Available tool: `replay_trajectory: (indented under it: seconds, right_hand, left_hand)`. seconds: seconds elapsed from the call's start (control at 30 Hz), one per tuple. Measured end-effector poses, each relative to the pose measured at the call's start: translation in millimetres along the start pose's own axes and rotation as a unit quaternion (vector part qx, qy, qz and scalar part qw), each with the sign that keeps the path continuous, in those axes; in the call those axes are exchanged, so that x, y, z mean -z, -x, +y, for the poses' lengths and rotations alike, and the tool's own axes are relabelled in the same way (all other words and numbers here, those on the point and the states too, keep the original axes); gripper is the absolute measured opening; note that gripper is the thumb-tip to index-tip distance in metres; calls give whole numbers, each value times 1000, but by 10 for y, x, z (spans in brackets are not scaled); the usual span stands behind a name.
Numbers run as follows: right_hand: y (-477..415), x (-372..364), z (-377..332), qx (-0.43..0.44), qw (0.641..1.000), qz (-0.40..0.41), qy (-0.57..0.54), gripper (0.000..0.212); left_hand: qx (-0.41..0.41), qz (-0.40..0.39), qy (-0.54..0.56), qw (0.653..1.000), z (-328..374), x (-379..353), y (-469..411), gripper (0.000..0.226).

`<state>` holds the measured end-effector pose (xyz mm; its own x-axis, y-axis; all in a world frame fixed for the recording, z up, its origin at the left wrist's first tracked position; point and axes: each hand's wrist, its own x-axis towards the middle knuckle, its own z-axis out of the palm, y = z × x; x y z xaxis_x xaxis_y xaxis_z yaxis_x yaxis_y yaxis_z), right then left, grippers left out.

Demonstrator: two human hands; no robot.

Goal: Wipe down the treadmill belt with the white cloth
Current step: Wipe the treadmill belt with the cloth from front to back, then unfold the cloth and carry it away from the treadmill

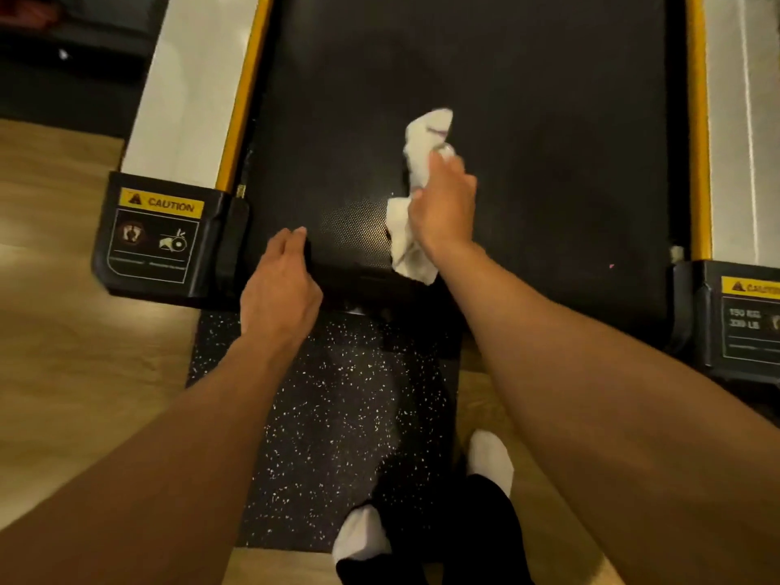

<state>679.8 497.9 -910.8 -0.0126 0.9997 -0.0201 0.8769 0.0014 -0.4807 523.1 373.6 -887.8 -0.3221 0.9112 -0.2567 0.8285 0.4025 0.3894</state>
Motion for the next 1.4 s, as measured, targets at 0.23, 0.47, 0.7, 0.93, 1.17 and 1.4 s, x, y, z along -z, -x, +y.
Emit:
replay_trajectory:
  seconds: [0.23, 0.47, 0.7, 0.93, 1.17, 1.4]
  right_hand:
    - [1402, -171, -210, 370, 871, -323, -32, 51]
    - [782, 22, 18, 112, 993, 21, -2, 36]
    - [1469, 136, 21, 270, 864, -416, 87, 39]
    - [1570, 1128, -707, -102, 895, -317, -296, 9]
    - [1722, 2133, -1559, -50, 859, -346, -374, 25]
    - [2223, 3417, -2001, 111, 877, -342, -320, 20]
  left_hand:
    - [84, 67, 69, 992, -250, 216, -32, 39]
    - [56, 81, 96, 991, -128, 110, 65, 36]
    - [37, -52, -21, 998, -24, 278, 437, 44]
    - [281, -118, 222, 926, 164, 931, 812, 61]
    - [324, -124, 570, 745, 571, 1951, 1332, 58]
    - [255, -32, 573, 778, 809, 2971, 2244, 24]
